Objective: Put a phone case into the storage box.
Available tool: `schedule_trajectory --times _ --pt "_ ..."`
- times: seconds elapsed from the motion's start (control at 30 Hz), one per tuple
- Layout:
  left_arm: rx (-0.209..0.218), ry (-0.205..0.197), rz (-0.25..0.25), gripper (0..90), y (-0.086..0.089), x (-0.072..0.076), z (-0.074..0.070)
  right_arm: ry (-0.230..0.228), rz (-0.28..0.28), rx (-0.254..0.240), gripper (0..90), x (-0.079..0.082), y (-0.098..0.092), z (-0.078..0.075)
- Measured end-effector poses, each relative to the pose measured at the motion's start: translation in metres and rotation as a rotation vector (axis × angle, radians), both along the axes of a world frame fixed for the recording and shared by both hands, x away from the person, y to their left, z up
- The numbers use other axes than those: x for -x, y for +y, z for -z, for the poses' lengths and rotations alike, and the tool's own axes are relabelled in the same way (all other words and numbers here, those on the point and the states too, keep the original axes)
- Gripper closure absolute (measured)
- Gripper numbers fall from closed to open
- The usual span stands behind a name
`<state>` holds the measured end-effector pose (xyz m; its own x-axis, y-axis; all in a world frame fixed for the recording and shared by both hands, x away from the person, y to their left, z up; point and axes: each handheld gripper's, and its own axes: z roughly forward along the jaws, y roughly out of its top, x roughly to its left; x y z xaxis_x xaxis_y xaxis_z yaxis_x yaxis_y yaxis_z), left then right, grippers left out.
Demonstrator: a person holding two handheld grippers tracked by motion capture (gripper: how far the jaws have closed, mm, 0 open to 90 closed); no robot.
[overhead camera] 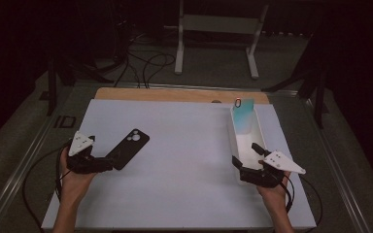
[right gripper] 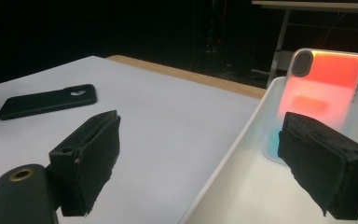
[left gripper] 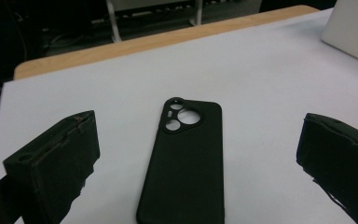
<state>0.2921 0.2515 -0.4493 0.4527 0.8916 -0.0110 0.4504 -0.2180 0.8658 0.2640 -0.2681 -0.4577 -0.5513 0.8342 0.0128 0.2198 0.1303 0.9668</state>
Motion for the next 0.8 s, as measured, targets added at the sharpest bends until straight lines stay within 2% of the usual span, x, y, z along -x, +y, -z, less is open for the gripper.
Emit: schedule_trajectory --times 0.2,0.37,0.5,0.8 --pt "-0.015 0.047 0.004 0.0 -0.001 -0.015 0.008 0.005 -0.006 0.001 12.8 0.000 0.001 0.000" --pt "-0.048 0.095 0.037 0.0 -0.004 -0.030 0.020 0.009 0.015 -0.003 12.0 0.000 0.000 -0.002" --pt "-0.076 0.112 0.049 0.0 -0.009 -0.037 0.027 0.006 0.019 -0.007 11.6 0.000 -0.002 -0.003" --pt "-0.111 0.185 0.048 0.0 -0.012 -0.055 0.040 0.006 0.016 -0.001 11.6 0.001 -0.001 -0.004"
